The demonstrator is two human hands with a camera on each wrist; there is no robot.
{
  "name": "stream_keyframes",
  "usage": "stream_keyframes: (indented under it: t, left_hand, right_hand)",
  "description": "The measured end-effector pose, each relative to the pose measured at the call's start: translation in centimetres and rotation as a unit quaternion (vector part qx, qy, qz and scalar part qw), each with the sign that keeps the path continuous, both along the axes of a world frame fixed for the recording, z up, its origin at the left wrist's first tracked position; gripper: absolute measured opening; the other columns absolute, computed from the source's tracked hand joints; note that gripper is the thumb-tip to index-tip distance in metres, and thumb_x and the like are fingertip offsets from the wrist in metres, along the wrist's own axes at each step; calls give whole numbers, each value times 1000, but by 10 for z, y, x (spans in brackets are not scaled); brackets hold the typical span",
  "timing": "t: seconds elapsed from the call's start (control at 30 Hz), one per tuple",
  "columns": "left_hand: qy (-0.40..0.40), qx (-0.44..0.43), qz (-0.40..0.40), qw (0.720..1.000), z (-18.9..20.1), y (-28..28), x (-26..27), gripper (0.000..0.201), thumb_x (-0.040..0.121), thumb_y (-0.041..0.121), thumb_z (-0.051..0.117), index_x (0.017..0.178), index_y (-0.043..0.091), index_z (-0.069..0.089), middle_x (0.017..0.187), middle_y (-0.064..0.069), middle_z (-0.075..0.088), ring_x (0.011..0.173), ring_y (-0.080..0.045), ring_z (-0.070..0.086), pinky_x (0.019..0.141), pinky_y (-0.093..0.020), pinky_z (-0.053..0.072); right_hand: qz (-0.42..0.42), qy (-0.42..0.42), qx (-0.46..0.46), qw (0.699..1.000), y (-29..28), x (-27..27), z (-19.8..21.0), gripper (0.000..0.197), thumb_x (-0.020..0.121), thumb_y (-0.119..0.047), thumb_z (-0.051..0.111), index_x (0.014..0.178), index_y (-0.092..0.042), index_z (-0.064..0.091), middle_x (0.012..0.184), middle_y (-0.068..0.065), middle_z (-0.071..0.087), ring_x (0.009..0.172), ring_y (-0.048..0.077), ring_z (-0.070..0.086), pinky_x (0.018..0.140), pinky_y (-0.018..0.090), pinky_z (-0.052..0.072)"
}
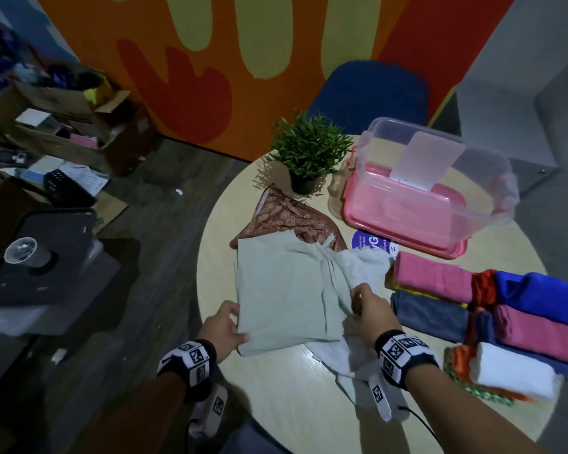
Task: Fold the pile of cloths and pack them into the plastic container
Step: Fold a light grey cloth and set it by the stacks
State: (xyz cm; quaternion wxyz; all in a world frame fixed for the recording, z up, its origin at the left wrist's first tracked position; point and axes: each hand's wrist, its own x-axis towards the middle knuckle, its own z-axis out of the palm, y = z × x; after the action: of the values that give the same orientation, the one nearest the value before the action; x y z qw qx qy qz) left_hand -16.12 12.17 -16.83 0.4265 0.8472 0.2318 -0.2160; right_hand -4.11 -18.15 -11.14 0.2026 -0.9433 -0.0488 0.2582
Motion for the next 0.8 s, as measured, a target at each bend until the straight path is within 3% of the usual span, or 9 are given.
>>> stream_keyframes:
  t: [0.13, 0.2, 0.27, 0.37, 0.43, 0.5, 0.57, 0.67, 0.8]
  left_hand:
    - [-11, -70, 80, 994, 7, -1, -19, 61, 81, 23, 79, 123, 27, 34, 87, -1, 62, 78, -14, 64, 65, -24, 48]
    - [-11, -86, 52, 995, 10, -8, -28, 84, 75, 26, 84, 130, 37, 22, 99, 1, 59, 90, -13, 62, 73, -23, 49]
    - [-9, -27, -34, 999, 5, -13, -37, 94, 70, 27, 84, 131, 46, 15, 107, 7, 54, 98, -11, 57, 83, -25, 49]
    - [-44, 86, -138, 986, -2, -19, -42, 64, 82, 24, 72, 122, 52, 30, 106, 5, 52, 96, -13, 53, 82, -24, 43]
    - [-64, 114, -114, 985, 0, -22, -40, 31, 93, 19, 60, 113, 39, 49, 99, 1, 57, 88, -15, 55, 74, -23, 41]
    - [-79, 131, -79, 985, 5, -19, -38, 15, 95, 19, 58, 105, 30, 58, 95, 0, 61, 81, -15, 56, 72, -25, 45]
    - [-89, 135, -64, 985, 8, -14, -37, 15, 94, 20, 60, 99, 34, 58, 91, 3, 62, 75, -11, 56, 67, -22, 46]
    - [-93, 105, -68, 988, 12, -14, -36, 24, 92, 18, 62, 104, 36, 52, 93, 5, 59, 75, -5, 54, 60, -9, 41]
    - [-82, 25, -33, 996, 11, -18, -34, 25, 88, 23, 69, 106, 31, 54, 91, 5, 57, 71, -5, 52, 62, -10, 44]
  right_hand:
    - [-7, -34, 90, 995, -11, -3, 0, 35, 81, -2, 59, 104, -24, 45, 85, 4, 62, 80, 24, 62, 74, 40, 55]
    - [39, -53, 127, 990, -16, -9, -2, 42, 83, -5, 59, 111, -32, 44, 108, 2, 57, 92, 21, 60, 82, 39, 54]
    - [124, -46, 107, 985, -15, -17, -3, 53, 82, -22, 71, 124, -36, 42, 131, 2, 39, 106, 20, 54, 92, 36, 51]
    - [214, -54, -21, 975, -8, -24, -12, 63, 74, -46, 76, 128, -49, 43, 137, 3, 26, 115, 27, 45, 97, 42, 50]
    - [234, -84, -46, 968, -6, -22, -17, 41, 82, -34, 70, 120, -41, 56, 137, 4, 29, 114, 31, 49, 95, 40, 50]
    - [213, -84, -6, 973, -8, -17, -15, 26, 85, -23, 65, 110, -27, 65, 130, 4, 42, 106, 28, 56, 90, 36, 50]
    - [190, -79, 45, 977, -9, -16, -9, 20, 83, -21, 62, 103, -19, 62, 118, 1, 50, 92, 22, 57, 81, 32, 48]
    - [166, -61, 88, 980, -5, -21, -2, 26, 77, -25, 58, 101, -19, 51, 112, -4, 42, 83, 20, 55, 73, 32, 46]
    - [124, -40, 17, 991, 14, -29, -1, 58, 73, -56, 69, 111, -19, 45, 119, -3, 28, 92, 21, 55, 82, 31, 48]
